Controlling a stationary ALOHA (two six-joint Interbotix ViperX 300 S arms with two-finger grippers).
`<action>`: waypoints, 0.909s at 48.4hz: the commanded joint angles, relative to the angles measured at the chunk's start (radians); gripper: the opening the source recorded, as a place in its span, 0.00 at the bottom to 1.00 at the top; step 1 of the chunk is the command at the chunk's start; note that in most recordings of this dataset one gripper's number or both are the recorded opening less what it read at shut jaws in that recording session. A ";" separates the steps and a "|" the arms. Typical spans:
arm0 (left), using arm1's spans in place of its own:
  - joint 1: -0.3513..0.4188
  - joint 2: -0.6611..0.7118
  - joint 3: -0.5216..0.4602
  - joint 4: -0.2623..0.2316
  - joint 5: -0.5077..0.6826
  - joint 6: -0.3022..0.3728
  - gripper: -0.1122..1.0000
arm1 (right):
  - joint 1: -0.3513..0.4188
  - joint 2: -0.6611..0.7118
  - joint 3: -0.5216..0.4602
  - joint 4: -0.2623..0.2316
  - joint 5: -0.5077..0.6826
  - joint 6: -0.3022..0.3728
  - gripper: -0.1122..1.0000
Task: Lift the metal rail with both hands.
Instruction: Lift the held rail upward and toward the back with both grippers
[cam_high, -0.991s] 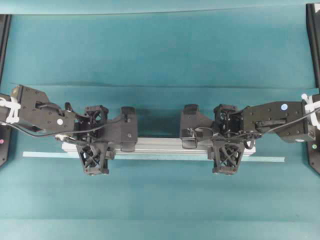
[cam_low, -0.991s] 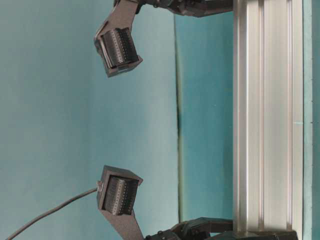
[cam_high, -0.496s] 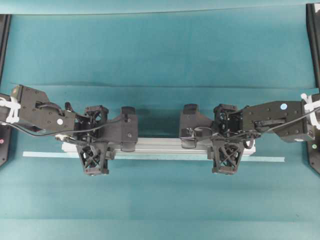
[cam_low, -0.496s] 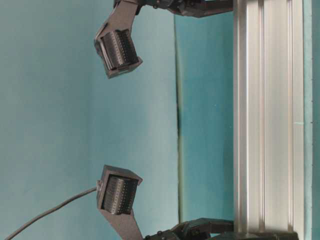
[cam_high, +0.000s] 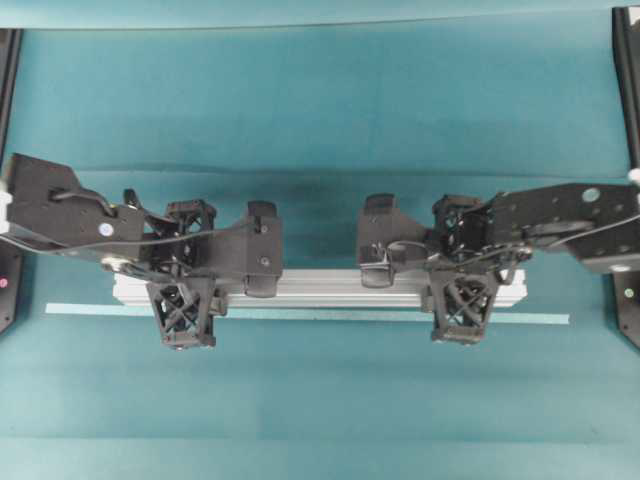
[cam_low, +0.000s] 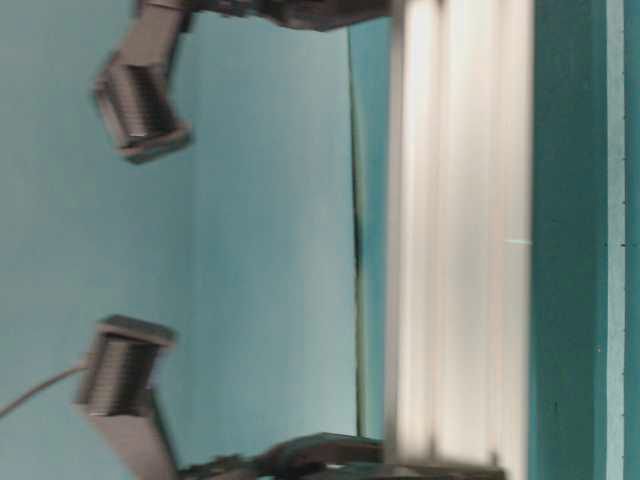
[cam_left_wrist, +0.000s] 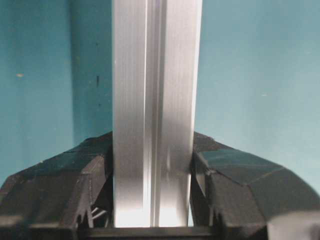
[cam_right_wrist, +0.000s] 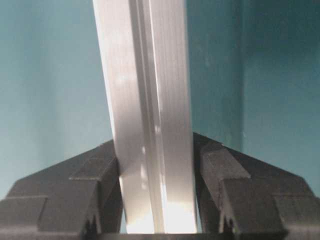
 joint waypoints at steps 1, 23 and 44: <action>0.000 -0.052 -0.046 -0.002 0.020 0.002 0.43 | -0.011 -0.034 -0.044 0.003 0.044 0.006 0.45; 0.020 -0.155 -0.169 -0.002 0.230 0.003 0.43 | -0.023 -0.083 -0.164 0.003 0.215 0.006 0.45; 0.043 -0.172 -0.272 -0.002 0.339 0.002 0.43 | -0.029 -0.084 -0.354 0.002 0.416 0.061 0.45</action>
